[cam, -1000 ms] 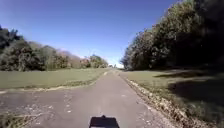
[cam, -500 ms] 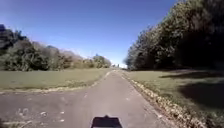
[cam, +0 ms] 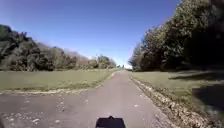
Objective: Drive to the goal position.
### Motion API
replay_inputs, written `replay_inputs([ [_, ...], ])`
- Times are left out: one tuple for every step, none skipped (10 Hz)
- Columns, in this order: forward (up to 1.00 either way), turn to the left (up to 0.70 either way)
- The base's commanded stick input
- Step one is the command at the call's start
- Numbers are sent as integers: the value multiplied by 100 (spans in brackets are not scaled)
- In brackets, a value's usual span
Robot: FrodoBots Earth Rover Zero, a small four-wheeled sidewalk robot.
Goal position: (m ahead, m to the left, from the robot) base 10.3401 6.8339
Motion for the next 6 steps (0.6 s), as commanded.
replay_inputs([
  [50, 2],
  [50, 0],
  [50, 5],
  [50, 22],
  [50, 27],
  [50, 27],
])
